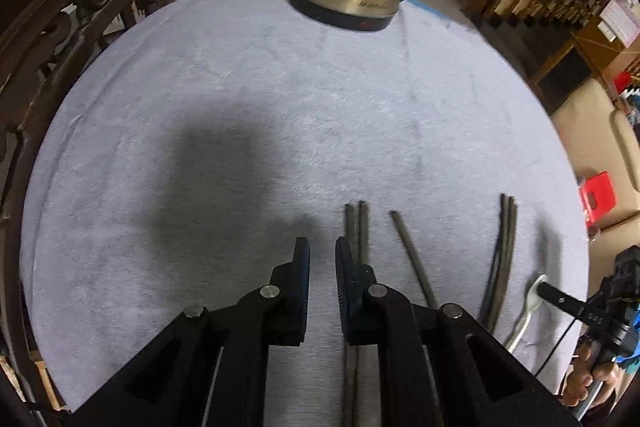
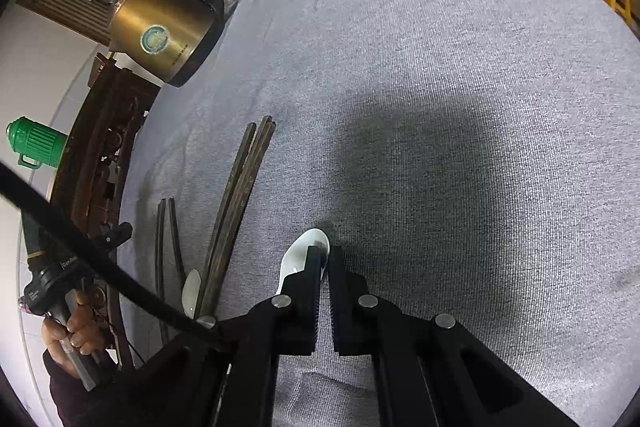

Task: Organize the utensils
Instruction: 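Close left tool on one dark chopstick while right tool grips the white spoon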

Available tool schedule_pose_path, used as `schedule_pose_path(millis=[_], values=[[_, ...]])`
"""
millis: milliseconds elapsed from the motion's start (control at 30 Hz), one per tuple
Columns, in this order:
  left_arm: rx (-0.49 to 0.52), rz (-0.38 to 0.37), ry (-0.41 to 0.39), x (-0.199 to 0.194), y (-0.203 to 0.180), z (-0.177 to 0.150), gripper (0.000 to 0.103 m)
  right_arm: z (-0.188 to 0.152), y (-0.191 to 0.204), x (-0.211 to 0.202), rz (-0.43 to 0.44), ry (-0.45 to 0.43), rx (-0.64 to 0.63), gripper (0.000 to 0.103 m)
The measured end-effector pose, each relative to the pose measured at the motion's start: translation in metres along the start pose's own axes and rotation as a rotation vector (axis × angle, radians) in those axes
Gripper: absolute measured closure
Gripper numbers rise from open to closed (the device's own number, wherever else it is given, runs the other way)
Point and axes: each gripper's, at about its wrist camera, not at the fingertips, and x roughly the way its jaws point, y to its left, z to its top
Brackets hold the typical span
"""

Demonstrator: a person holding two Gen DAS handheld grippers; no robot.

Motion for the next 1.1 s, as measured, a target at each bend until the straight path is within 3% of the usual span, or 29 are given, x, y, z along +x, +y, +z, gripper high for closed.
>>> schedule_pose_path(millis=[67,400,1100], values=[[0.004,0.021,0.027,0.007,0.002,0.0,0.091,-0.001,-0.001,0.001,-0.001,-0.001,-0.003,0.099],[-0.015,-0.029,0.082,0.035,-0.008,0.015,0.091,0.002,0.0,0.003,-0.002,0.004,-0.014,0.099],[0.021,0.037,0.077,0.044,0.0,0.018,0.086,0.005,0.002,0.005,-0.007,0.006,-0.02,0.099]])
